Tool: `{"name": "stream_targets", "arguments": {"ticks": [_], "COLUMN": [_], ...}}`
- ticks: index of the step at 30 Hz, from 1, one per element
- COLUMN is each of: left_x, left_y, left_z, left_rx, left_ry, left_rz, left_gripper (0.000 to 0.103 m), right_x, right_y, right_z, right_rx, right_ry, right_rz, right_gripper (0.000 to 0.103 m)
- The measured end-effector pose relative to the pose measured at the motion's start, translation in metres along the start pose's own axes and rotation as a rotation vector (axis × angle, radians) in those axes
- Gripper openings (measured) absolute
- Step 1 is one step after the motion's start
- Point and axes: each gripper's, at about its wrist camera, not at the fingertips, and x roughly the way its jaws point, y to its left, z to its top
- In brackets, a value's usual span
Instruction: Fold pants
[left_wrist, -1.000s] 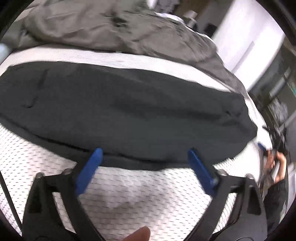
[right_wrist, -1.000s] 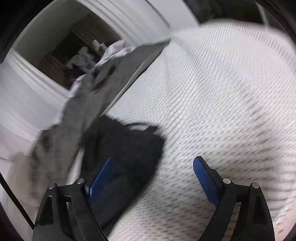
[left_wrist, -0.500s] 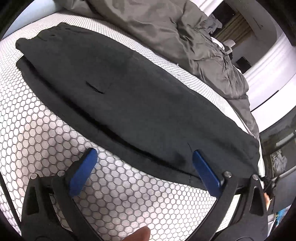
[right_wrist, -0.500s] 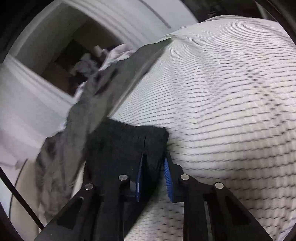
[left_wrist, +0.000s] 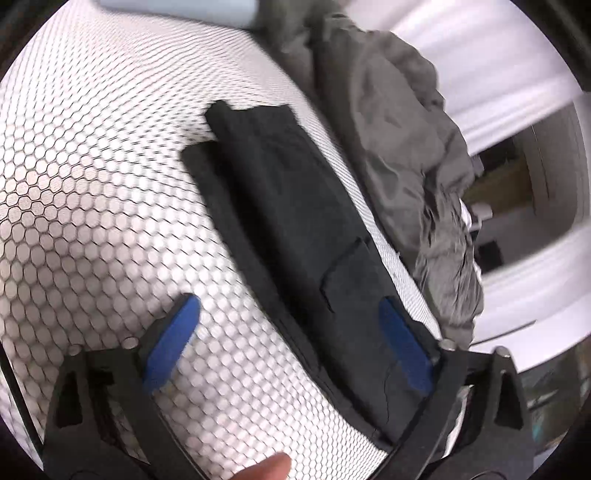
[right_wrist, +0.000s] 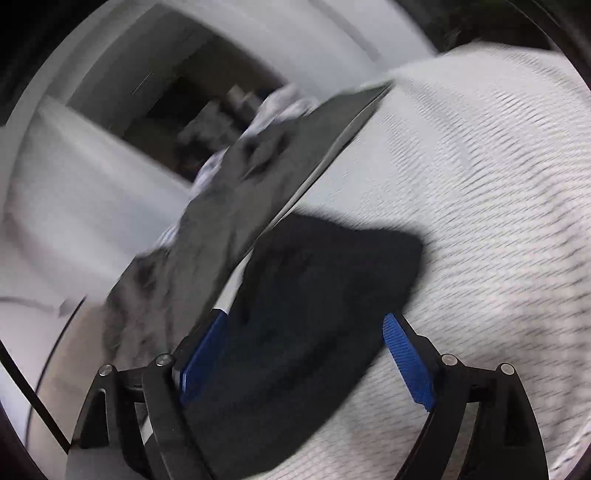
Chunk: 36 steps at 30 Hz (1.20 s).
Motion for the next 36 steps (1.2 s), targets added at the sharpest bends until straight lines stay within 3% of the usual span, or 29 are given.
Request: {"name": "stream_targets", "arguments": {"ticks": [2,4,5,6,8,9,12,16,19,21,25,27,28,29,32,36], "left_x": [0.007,0.018,0.023,0.030,0.038,0.041,0.022,-0.004,0.009,0.016,0.009,0.008,0.008,0.007,-0.010,-0.043], "left_y": [0.006,0.006,0.003,0.001,0.001,0.000,-0.009,-0.020,0.004,0.018,0.019,0.020,0.020,0.020,0.021,0.032], "left_z": [0.010,0.020,0.022,0.024,0.025,0.024,0.021,0.020,0.027,0.029,0.029,0.029,0.028,0.028,0.022,0.019], "left_rx": [-0.025,-0.023,-0.002,0.012,0.009,-0.001,0.031,0.122,0.048,-0.005,0.004,0.008,0.015,0.020,0.026,0.004], "left_ry": [0.005,-0.007,-0.024,-0.033,-0.049,-0.056,-0.099,-0.153,-0.117,-0.090,-0.111,-0.115,-0.116,-0.114,-0.137,-0.145], "left_rz": [-0.020,-0.001,0.012,0.031,0.089,0.092,0.090,0.136,0.218,0.193,0.188,0.191,0.190,0.186,0.161,0.148], "left_gripper": [0.091,0.081,0.064,0.039,0.010,0.006,0.001,0.002,0.002,0.002,0.002,0.002,0.002,0.002,0.002,0.002], "right_x": [0.015,0.026,0.025,0.030,0.027,0.028,0.045,0.035,0.037,0.037,0.041,0.050,0.057,0.066,0.062,0.016], "right_y": [0.011,0.015,0.013,0.016,0.014,0.013,0.015,-0.003,-0.011,-0.021,-0.033,-0.034,-0.035,-0.035,-0.026,-0.014], "right_z": [-0.010,-0.018,-0.025,-0.029,-0.038,-0.038,-0.036,-0.032,-0.029,-0.027,-0.024,-0.020,-0.018,-0.016,-0.012,-0.013], "right_rx": [-0.009,-0.018,-0.024,-0.029,-0.051,-0.061,-0.056,-0.043,-0.018,0.023,0.047,0.025,0.007,-0.014,-0.068,-0.119], "right_ry": [0.059,0.102,0.121,0.131,0.141,0.146,0.140,0.120,0.119,0.125,0.117,0.096,0.097,0.105,0.088,0.046], "right_rz": [0.019,0.013,0.005,-0.006,-0.032,-0.040,-0.050,-0.082,-0.130,-0.127,-0.090,-0.094,-0.123,-0.181,-0.182,-0.142], "right_gripper": [0.087,0.087,0.087,0.087,0.087,0.087,0.087,0.087,0.087,0.087,0.086,0.069,0.044,0.034,0.018,0.015]}}
